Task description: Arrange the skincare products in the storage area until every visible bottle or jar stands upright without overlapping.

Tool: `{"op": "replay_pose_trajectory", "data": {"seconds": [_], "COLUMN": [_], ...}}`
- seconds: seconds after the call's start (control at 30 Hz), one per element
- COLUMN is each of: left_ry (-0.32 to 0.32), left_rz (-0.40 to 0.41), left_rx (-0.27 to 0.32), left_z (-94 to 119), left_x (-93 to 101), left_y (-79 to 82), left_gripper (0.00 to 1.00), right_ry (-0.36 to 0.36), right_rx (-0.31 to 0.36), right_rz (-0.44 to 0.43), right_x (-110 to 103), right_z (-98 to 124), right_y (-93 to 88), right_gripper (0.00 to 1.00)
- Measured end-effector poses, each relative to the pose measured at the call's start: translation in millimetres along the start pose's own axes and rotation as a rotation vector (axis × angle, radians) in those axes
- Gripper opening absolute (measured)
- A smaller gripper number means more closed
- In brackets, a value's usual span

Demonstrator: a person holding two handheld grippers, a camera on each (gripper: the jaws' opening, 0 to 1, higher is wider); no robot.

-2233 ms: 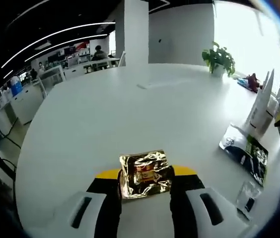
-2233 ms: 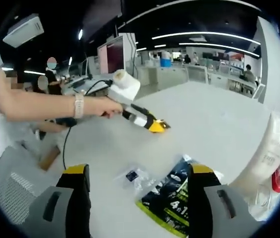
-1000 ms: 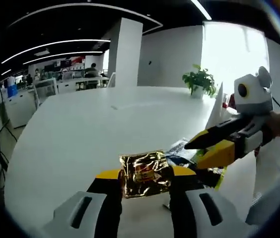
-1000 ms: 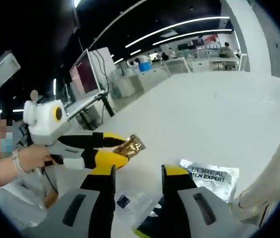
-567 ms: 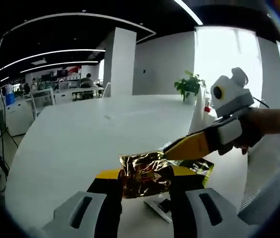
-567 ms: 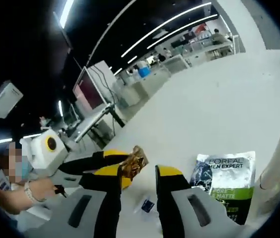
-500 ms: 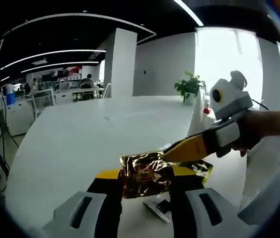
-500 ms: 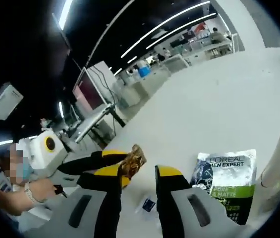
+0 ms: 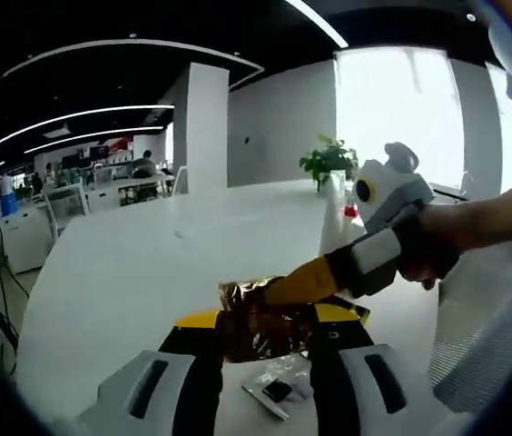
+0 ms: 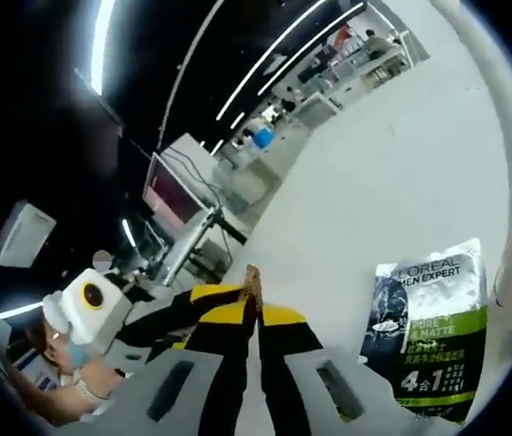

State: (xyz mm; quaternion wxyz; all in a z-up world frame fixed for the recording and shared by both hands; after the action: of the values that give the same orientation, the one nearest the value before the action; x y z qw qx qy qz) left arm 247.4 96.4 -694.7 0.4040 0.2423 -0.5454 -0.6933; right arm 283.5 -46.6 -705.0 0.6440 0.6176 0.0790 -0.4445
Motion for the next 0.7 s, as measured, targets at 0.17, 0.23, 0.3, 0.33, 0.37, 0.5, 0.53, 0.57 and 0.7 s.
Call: {"op": "replay_pose_trajectory", "data": {"seconds": [0.17, 0.23, 0.3, 0.33, 0.37, 0.5, 0.53, 0.57, 0.7], "left_ry": [-0.010, -0.020, -0.023, -0.018, -0.014, -0.055, -0.102, -0.125, -0.243], "left_rz": [0.002, -0.002, 0.023, 0.044, 0.088, 0.153, 0.171, 0.189, 0.243], "left_rx": [0.005, 0.011, 0.037, 0.033, 0.023, 0.011, 0.001, 0.000, 0.000], "left_z": [2, 4, 8, 11, 14, 23, 25, 27, 33], "left_x": [2.5, 1.9, -0.7, -4.4, -8.1, -15.1, -17.5, -17.5, -11.5], "left_y": [0.1, 0.8, 2.5, 1.9, 0.6, -0.7, 2.2, 3.3, 10.5], "left_gripper": [0.38, 0.39, 0.39, 0.40, 0.40, 0.37, 0.36, 0.36, 0.29], "right_ry": [-0.002, 0.003, -0.014, -0.017, -0.017, 0.034, 0.043, 0.058, 0.126], "right_rx": [-0.002, -0.008, -0.005, -0.008, -0.004, -0.019, -0.030, -0.035, -0.028], "right_rz": [0.017, 0.023, 0.076, 0.086, 0.090, 0.121, 0.145, 0.184, 0.232], "right_x": [1, 0, -1, -2, -2, -10, -12, -14, -22], "right_z": [2, 3, 6, 7, 8, 15, 17, 20, 36], "right_y": [0.0, -0.2, 2.5, 3.4, 4.5, 7.5, 7.5, 8.2, 10.8], "right_gripper": [0.01, 0.01, 0.01, 0.01, 0.01, 0.01, 0.01, 0.01, 0.01]}}
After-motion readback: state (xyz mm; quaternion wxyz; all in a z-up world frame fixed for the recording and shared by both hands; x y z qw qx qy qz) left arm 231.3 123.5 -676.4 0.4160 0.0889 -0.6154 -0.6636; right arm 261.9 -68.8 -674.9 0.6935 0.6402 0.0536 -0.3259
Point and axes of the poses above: the point that each gripper's makers call its tool centre point, and the gripper's own axes: z roughly backward along the fingers, x roughly to its right, y roughly out of its top, the point moved 9 cm from there along z, roughly backward along the fingers, and after that the axes turned 5 degrees about z, right-handed, at the moved point
